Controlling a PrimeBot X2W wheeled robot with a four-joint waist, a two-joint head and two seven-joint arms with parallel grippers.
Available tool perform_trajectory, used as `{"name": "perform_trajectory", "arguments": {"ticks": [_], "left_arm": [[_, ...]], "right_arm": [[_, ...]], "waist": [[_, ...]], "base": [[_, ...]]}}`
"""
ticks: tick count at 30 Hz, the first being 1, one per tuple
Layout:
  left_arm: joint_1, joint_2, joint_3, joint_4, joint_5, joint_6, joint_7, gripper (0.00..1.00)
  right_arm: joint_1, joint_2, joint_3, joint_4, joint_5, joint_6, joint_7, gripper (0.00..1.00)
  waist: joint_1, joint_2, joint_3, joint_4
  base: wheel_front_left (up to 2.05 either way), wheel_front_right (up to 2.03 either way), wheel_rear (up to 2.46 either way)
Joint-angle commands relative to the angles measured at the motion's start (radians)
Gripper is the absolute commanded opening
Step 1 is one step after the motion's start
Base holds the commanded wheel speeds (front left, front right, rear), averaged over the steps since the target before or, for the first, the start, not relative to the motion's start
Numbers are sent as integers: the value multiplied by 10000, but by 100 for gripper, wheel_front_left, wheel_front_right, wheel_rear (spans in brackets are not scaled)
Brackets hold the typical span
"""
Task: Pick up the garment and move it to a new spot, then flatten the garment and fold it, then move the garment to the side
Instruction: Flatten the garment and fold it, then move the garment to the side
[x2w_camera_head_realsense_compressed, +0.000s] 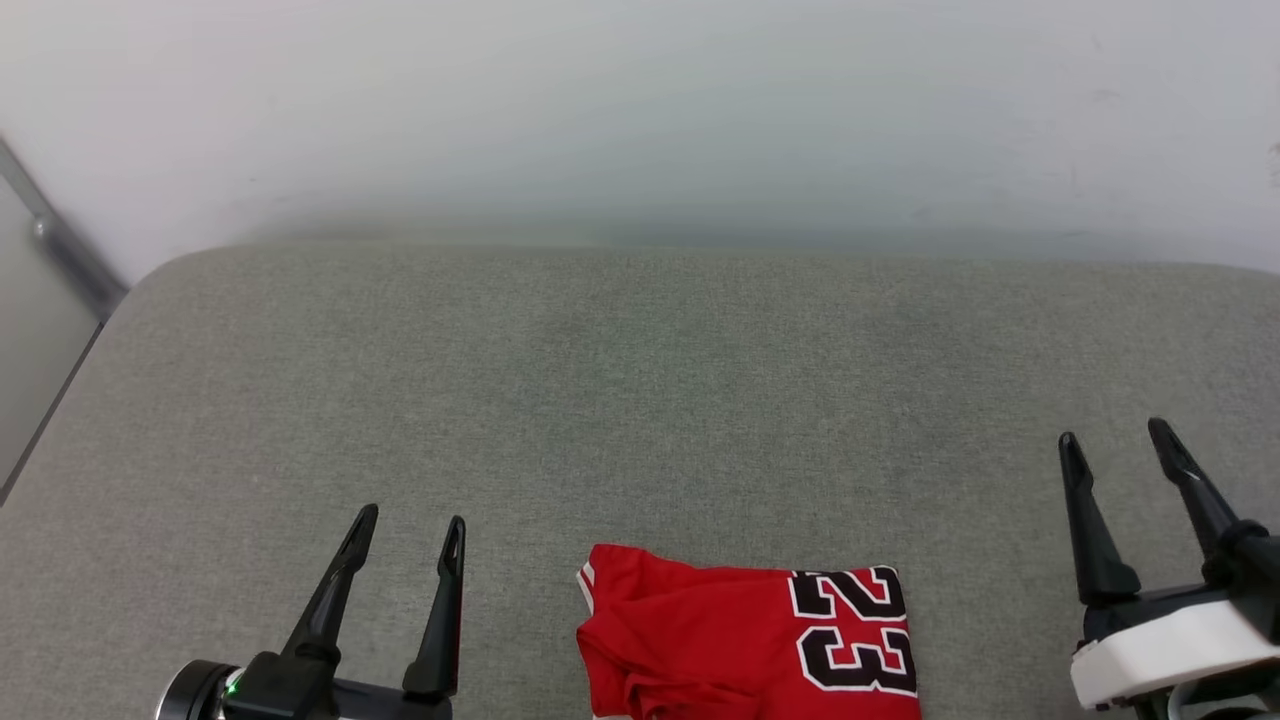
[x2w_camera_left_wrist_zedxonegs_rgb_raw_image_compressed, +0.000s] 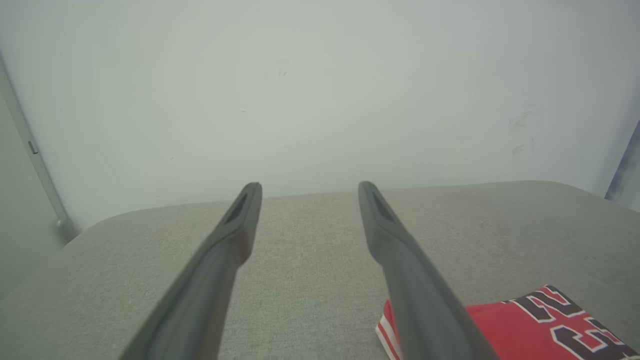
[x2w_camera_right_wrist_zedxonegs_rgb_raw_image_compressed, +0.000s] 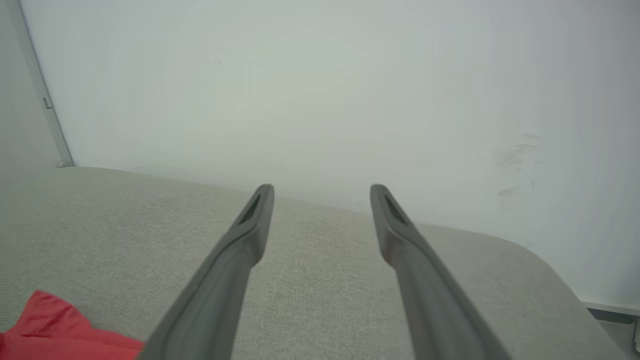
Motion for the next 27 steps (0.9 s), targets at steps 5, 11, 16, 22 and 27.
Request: {"name": "perform_trajectory", "arguments": {"ticks": [5,11,16,22,27], "left_arm": [[61,17,-31,100,-45,-12,-21,100],[-85,62,-112,154,-70,-13,-21,100],[-104,134,-144,177,-103,-13,-21,100],[-146,201,-187,186,-87,-13,-21,100],[-277,227,-238,283,-97,-14,-21,100]], "right_arm": [[330,269,-26,4,-67,-7,-228,100],[391,387,108,83,-82,-7,-283,100],[375,330,179,103,-12,-6,-216,100],[459,240,242,105,127,-6,206,100],[634,-377,959,11,868,-7,2192,100]], "waist": [[-1,0,-61,27],[-1,0,-76,6],[-1,0,-58,-10],[-1,0,61,-5],[-1,0,339,65]], "base": [[0,0,0],[0,0,0],[0,0,0],[0,0,0],[0,0,0]]}}
